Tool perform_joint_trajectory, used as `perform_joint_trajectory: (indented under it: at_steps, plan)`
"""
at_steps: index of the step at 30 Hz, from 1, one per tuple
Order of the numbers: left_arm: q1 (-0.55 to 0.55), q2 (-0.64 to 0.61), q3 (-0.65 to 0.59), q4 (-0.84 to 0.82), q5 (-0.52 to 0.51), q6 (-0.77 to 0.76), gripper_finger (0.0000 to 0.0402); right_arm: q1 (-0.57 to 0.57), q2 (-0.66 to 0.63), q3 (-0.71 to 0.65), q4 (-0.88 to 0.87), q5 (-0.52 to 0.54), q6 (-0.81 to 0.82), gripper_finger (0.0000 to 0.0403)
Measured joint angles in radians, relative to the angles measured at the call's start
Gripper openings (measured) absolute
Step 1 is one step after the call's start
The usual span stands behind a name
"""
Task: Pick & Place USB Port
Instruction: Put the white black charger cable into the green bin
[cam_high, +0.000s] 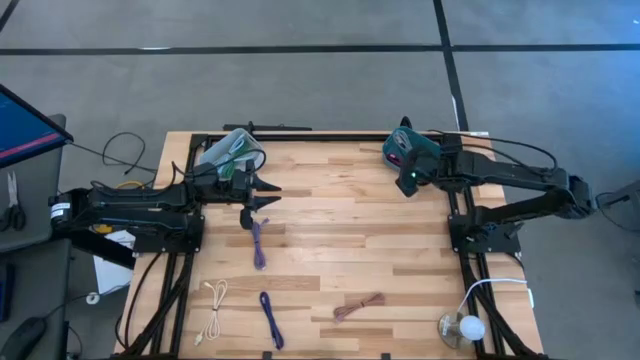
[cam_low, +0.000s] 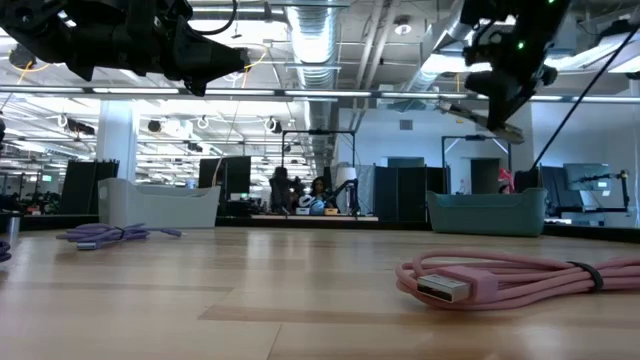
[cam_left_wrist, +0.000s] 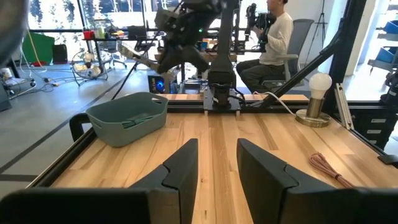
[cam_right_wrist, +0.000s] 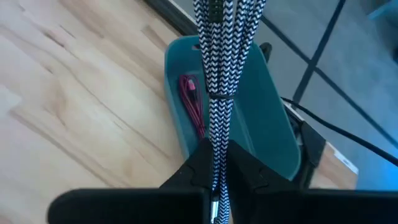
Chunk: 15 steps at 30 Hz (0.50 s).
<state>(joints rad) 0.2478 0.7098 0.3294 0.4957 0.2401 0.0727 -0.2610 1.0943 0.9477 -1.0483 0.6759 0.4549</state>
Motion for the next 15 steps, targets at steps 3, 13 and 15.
perform_joint_trajectory:
  at_steps: [3,13,15]
  plan:
    - [0.0,0.0,0.0,0.0,0.0,0.0,0.011,-0.066,0.008,-0.025,0.045,-0.032,-0.056,0.001]
    - [0.0,0.0,0.0,0.0,0.0,0.0,0.011,-0.271,0.021,-0.126,0.215,-0.183,-0.185,0.001]
    - [0.0,0.0,0.0,0.0,0.0,0.0,0.011,-0.302,0.023,-0.143,0.253,-0.205,-0.205,0.001]
